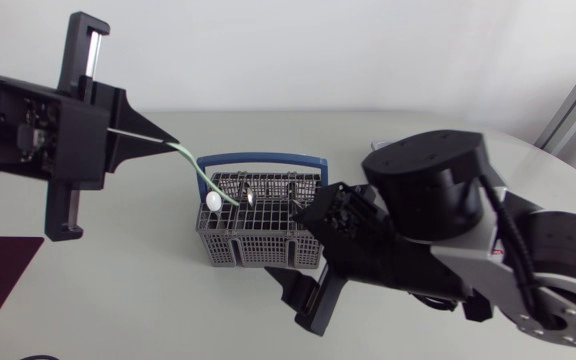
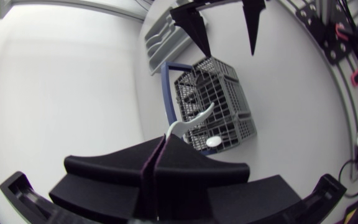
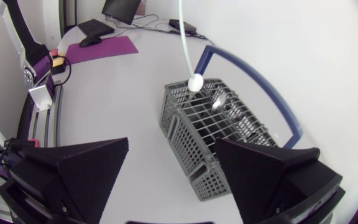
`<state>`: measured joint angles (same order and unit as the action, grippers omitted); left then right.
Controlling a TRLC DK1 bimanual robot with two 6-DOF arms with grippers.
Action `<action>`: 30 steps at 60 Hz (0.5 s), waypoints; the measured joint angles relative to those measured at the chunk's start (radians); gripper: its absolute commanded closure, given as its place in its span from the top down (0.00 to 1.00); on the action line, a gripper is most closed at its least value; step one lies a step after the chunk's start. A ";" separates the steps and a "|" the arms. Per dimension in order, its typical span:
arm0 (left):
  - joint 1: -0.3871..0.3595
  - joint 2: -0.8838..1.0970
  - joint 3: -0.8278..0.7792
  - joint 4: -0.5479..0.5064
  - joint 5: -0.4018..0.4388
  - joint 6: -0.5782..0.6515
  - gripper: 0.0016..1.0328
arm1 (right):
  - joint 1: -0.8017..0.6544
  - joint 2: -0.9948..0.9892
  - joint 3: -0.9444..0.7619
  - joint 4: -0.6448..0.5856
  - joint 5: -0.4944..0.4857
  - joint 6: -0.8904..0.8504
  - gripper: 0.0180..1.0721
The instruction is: Unload the cutlery basket into the drawer organizer.
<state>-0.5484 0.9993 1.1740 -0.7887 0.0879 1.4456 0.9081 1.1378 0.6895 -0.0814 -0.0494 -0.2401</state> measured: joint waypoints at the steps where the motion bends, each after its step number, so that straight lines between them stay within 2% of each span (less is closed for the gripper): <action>1: -0.008 0.003 0.005 0.000 0.000 -0.030 0.14 | 0.000 -0.010 0.000 0.000 0.002 0.000 0.95; 8: -0.073 0.047 0.026 0.002 0.000 -0.286 0.14 | -0.001 -0.075 -0.015 0.001 0.034 -0.005 0.95; 10: -0.086 0.063 0.028 0.001 0.000 -0.326 0.14 | -0.001 -0.089 -0.022 0.001 0.047 -0.008 0.95; 14: -0.115 0.106 0.030 0.002 0.000 -0.504 0.14 | -0.001 -0.115 -0.038 0.004 0.067 -0.016 0.95; 23: -0.142 0.195 0.047 0.018 0.014 -0.817 0.14 | 0.005 -0.167 -0.077 0.024 0.144 -0.053 0.92; 30: -0.142 0.232 0.056 0.039 0.066 -0.990 0.14 | 0.019 -0.198 -0.101 0.055 0.187 -0.084 0.89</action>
<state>-0.6903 1.2316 1.2301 -0.7502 0.1535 0.4553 0.9276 0.9398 0.5884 -0.0269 0.1375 -0.3244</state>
